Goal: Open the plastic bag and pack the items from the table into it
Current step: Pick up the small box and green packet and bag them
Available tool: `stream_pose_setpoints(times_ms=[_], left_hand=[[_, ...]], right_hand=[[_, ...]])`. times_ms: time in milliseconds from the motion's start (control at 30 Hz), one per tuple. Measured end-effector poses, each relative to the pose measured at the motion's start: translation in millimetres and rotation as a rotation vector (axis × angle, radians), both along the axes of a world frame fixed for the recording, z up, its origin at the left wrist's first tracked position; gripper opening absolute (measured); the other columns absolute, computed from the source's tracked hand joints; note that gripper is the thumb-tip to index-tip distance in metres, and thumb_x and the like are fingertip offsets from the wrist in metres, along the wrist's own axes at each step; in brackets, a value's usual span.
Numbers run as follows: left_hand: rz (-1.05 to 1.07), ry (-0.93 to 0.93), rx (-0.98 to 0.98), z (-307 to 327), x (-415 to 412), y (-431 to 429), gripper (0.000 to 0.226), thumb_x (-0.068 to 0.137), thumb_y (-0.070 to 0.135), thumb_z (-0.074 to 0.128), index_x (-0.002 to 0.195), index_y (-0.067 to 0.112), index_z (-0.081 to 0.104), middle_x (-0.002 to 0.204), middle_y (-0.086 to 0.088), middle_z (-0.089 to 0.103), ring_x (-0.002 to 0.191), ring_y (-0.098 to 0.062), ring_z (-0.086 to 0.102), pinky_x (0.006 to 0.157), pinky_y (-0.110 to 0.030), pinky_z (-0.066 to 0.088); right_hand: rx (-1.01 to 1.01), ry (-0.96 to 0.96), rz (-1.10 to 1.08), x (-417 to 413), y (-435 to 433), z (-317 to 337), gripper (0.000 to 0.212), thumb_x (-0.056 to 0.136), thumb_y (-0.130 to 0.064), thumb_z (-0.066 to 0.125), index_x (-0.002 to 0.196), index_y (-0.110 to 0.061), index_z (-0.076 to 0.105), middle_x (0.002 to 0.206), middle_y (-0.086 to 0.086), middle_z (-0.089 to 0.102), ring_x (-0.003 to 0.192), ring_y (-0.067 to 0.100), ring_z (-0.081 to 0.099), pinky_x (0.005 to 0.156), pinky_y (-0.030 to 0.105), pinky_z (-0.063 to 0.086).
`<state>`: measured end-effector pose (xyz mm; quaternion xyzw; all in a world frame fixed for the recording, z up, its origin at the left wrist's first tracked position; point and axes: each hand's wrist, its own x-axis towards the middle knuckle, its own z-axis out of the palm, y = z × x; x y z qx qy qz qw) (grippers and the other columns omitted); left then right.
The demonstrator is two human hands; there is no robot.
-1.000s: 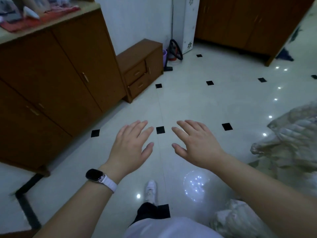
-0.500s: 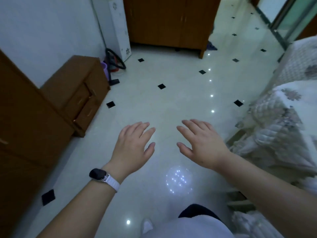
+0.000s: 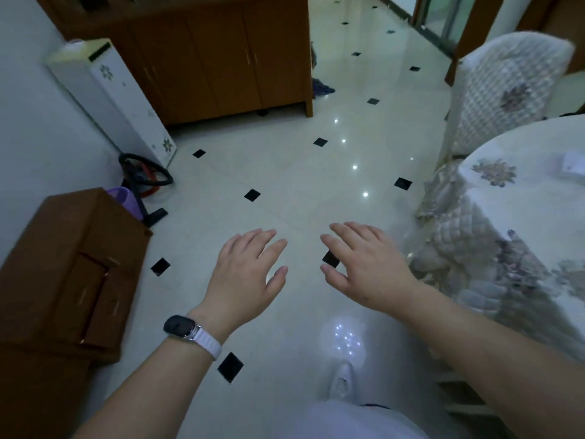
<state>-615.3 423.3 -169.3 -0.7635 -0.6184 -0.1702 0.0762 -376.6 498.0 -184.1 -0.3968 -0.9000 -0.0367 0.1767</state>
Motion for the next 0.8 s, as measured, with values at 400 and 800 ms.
stream_pose_setpoints(times_ms=[400, 800], left_hand=[[-0.271, -0.003, 0.076, 13, 65, 222, 0.04, 0.087, 0.034, 0.06, 0.121, 0.014, 0.066, 0.127, -0.008, 0.063, 0.118, -0.032, 0.057, 0.1, -0.049, 0.043], [-0.574, -0.062, 0.012, -15, 89, 447, 0.042, 0.091, 0.036, 0.055, 0.125, 0.014, 0.064, 0.131, -0.009, 0.061, 0.122, -0.031, 0.055, 0.103, -0.052, 0.041]], right_hand=[[-0.047, -0.049, -0.337, 81, 150, 17, 0.054, 0.09, -0.051, 0.041, 0.124, -0.016, 0.063, 0.129, 0.009, 0.061, 0.117, 0.031, 0.057, 0.097, 0.044, 0.044], [-0.118, -0.119, -0.674, 97, 298, 8, 0.053, 0.088, -0.052, 0.043, 0.124, -0.018, 0.061, 0.13, 0.006, 0.06, 0.119, 0.029, 0.055, 0.096, 0.041, 0.041]])
